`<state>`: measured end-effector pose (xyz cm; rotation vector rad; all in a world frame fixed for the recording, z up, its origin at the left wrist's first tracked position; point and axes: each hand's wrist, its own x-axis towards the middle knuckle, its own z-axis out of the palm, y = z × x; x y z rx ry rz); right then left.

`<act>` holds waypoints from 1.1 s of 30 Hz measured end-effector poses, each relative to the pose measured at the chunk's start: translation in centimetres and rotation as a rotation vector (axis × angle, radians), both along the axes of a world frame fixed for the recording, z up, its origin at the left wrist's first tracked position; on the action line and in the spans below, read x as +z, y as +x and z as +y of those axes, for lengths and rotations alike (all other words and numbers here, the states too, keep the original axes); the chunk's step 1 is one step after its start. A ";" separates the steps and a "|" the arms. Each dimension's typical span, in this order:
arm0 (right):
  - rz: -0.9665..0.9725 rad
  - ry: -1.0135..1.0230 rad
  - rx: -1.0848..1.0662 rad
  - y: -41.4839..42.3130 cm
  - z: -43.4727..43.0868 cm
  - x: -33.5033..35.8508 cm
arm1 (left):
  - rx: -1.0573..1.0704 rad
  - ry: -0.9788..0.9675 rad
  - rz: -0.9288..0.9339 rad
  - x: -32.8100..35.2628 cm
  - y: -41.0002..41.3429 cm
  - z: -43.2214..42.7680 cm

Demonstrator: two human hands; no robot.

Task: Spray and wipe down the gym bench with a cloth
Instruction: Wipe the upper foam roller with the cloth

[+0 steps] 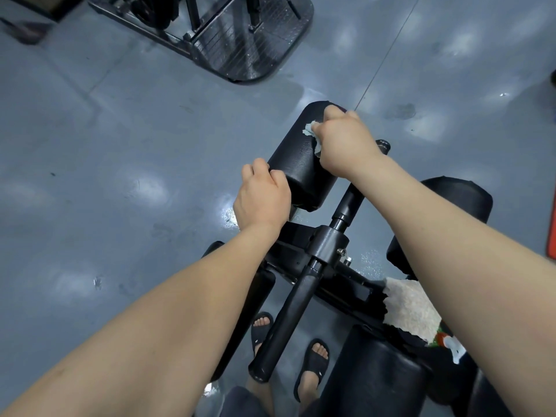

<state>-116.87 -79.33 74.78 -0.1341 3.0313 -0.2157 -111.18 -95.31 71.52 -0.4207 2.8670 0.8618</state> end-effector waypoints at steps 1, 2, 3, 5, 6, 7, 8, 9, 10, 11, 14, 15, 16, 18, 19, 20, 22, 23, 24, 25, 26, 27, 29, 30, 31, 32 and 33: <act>-0.004 0.004 0.012 0.4 -0.2 0.1 | -0.010 -0.008 -0.001 0.0 0.1 0.0; -0.011 0.013 0.028 0.7 -0.4 0.1 | -0.022 -0.016 -0.002 0.0 0.2 0.1; -0.019 0.023 0.048 1.1 -0.6 0.3 | -0.033 -0.025 -0.002 0.1 0.3 0.1; -0.035 0.038 0.086 1.6 -0.8 0.7 | -0.061 -0.051 -0.005 0.0 0.5 0.2; -0.042 0.042 0.106 1.8 -0.9 0.9 | -0.079 -0.066 -0.012 0.0 0.6 0.2; -0.049 0.045 0.125 2.0 -0.9 1.1 | -0.095 -0.079 -0.033 0.0 0.7 0.1; -0.055 0.048 0.143 2.1 -0.9 1.3 | -0.101 -0.088 -0.067 -0.1 0.7 0.0; -0.059 0.051 0.161 2.3 -0.9 1.3 | -0.098 -0.095 -0.111 -0.1 0.8 -0.2; -0.060 0.049 0.179 2.4 -0.8 1.3 | -0.089 -0.101 -0.158 -0.2 0.8 -0.3; -0.060 0.041 0.194 2.5 -0.7 1.3 | -0.080 -0.102 -0.200 -0.3 0.9 -0.4; -0.047 0.007 0.246 2.7 -0.2 0.9 | -0.062 -0.074 -0.243 -0.4 1.0 -0.4; -0.048 -0.003 0.266 2.8 0.0 0.8 | -0.054 -0.062 -0.244 -0.4 0.9 -0.3; -0.048 -0.012 0.286 2.8 0.0 0.8 | -0.047 -0.050 -0.246 -0.5 0.8 -0.3; -0.048 -0.027 0.321 2.9 0.4 0.6 | -0.044 -0.009 -0.250 -0.6 0.6 -0.4; -0.050 -0.037 0.337 2.9 0.5 0.5 | -0.055 0.005 -0.241 -0.8 0.6 -0.5; -0.057 -0.048 0.352 3.0 0.7 0.5 | -0.074 0.007 -0.222 -0.8 0.7 -0.6; -0.092 -0.071 0.382 3.0 0.9 0.5 | -0.114 -0.012 -0.189 -0.9 0.8 -0.7; -0.110 -0.086 0.388 3.1 0.9 0.6 | -0.123 -0.018 -0.180 -0.9 0.9 -0.7; -0.122 -0.105 0.381 3.0 1.0 0.7 | -0.126 -0.020 -0.175 -0.9 0.8 -0.7; -0.122 -0.126 0.355 2.9 1.0 0.8 | -0.126 -0.022 -0.171 -1.0 0.8 -0.6; -0.111 -0.151 0.316 2.8 0.9 0.8 | -0.125 -0.026 -0.166 -1.0 0.8 -0.6; -0.091 -0.173 0.269 2.6 0.8 0.8 | -0.123 -0.030 -0.157 -1.0 0.8 -0.6; -0.040 -0.192 0.172 2.2 0.4 0.6 | -0.117 -0.028 -0.138 -0.9 0.8 -0.6; -0.010 -0.183 0.135 2.1 0.1 0.5 | -0.120 -0.027 -0.131 -1.0 0.8 -0.6; 0.017 -0.174 0.112 2.0 -0.1 0.3 | -0.126 -0.029 -0.124 -1.0 0.8 -0.6; 0.034 -0.171 0.110 2.0 -0.2 0.2 | -0.130 -0.028 -0.118 -1.1 0.8 -0.6; 0.036 -0.172 0.126 2.1 -0.3 0.1 | -0.131 -0.027 -0.114 -1.1 0.8 -0.7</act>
